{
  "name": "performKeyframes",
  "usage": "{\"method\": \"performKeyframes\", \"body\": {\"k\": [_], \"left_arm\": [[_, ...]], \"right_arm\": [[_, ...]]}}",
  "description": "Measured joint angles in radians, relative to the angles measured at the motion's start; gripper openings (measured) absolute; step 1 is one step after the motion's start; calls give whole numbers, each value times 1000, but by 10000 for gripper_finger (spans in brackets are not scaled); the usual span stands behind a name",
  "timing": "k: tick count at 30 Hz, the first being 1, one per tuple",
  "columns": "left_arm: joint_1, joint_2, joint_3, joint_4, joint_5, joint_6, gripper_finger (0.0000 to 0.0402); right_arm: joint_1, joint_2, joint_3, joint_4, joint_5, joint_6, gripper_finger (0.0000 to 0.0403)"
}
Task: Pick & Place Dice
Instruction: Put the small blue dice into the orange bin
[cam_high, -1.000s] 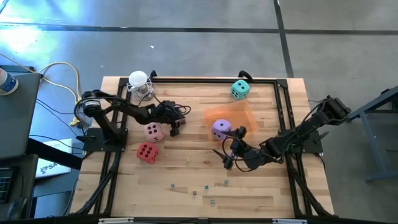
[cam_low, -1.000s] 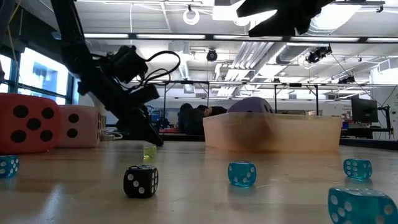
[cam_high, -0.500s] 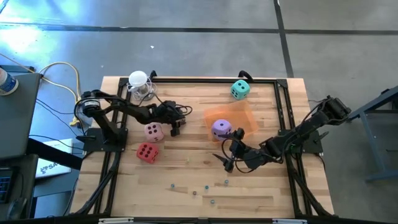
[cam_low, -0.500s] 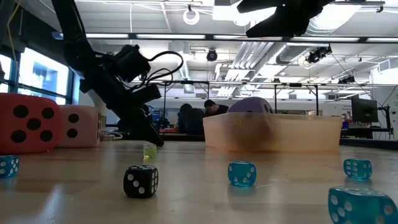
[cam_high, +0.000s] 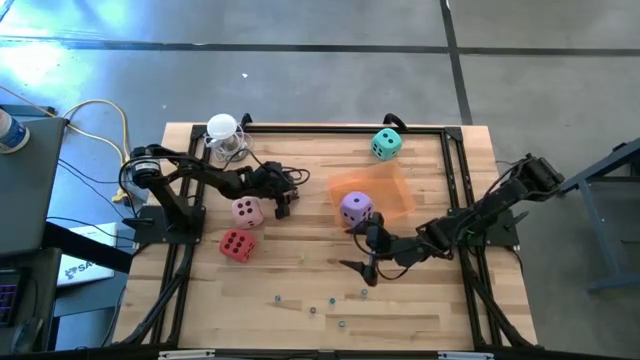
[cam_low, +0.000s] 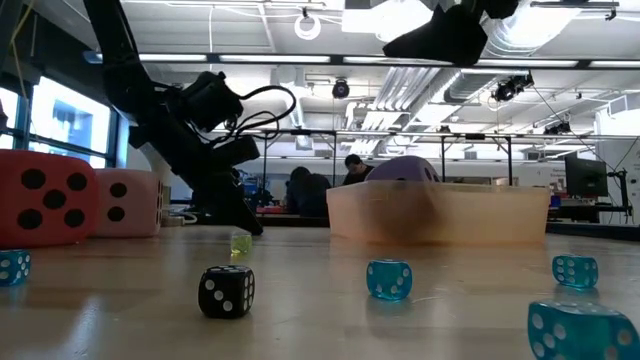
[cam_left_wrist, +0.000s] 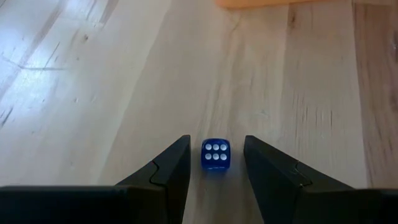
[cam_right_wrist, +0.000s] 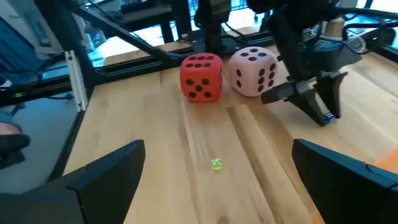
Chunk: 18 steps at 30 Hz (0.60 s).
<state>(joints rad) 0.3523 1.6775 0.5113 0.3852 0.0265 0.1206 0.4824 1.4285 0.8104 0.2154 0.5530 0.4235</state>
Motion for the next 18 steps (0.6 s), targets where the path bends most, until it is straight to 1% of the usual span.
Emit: {"method": "performKeyframes", "body": {"k": [7,10,18], "left_arm": [[0,1,0,-18,2,-12,144],[-6,1,-1,-19,1,-11,137],[-15,1,-1,-22,4,-2,80]], "right_arm": [[-22,53,0,22,13,3,398],[-28,82,0,56,10,0,398],[-48,147,0,121,-6,2,398]]}}
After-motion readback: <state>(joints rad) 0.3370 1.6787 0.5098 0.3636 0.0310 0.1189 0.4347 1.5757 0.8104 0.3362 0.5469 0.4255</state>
